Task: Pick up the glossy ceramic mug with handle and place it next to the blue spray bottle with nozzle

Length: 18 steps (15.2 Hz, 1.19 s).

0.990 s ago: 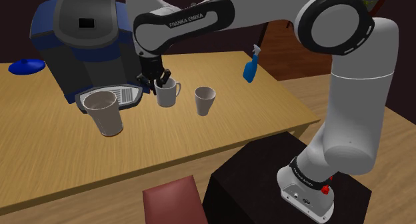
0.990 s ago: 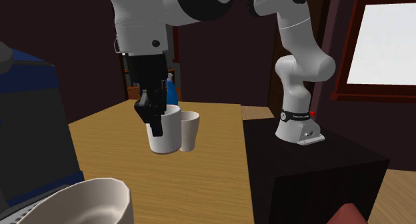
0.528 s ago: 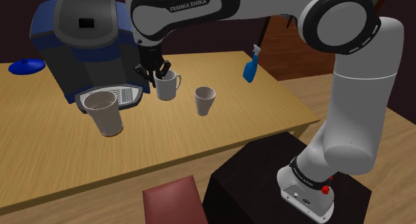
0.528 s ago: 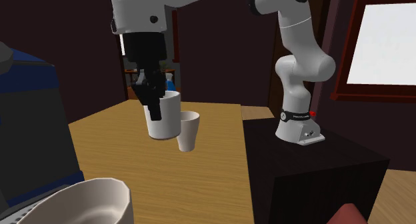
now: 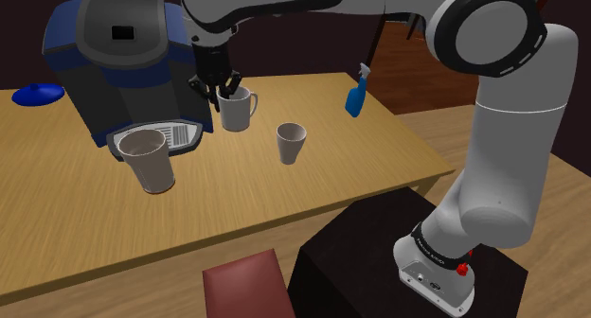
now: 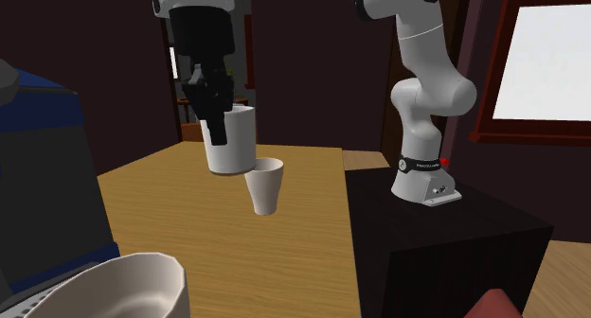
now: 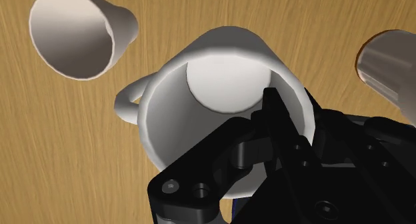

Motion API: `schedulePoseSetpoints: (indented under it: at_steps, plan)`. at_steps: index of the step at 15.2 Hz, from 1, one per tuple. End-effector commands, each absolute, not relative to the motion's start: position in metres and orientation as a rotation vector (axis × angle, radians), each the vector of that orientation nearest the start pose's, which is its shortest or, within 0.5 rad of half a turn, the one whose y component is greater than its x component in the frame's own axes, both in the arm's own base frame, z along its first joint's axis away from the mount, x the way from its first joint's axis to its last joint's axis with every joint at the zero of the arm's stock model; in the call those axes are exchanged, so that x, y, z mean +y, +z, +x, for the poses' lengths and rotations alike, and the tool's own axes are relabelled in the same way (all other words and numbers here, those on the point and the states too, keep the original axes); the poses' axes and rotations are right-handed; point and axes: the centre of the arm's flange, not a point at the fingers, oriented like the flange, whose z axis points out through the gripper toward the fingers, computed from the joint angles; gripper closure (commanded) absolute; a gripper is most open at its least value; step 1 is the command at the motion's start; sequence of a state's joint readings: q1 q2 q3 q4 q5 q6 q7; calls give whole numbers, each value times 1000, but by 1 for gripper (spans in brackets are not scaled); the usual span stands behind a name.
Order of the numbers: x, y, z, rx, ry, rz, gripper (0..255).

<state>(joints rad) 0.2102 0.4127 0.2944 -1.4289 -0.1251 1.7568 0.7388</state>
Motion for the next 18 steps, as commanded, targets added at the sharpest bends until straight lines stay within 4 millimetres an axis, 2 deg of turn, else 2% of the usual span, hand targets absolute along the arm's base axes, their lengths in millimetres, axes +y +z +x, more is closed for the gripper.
schedulePoseSetpoints:
  at_steps: [1,18]
  plan:
    - [288,472,607,360,83,-3163,255]
    - [288,562,607,360,83,-3163,255]
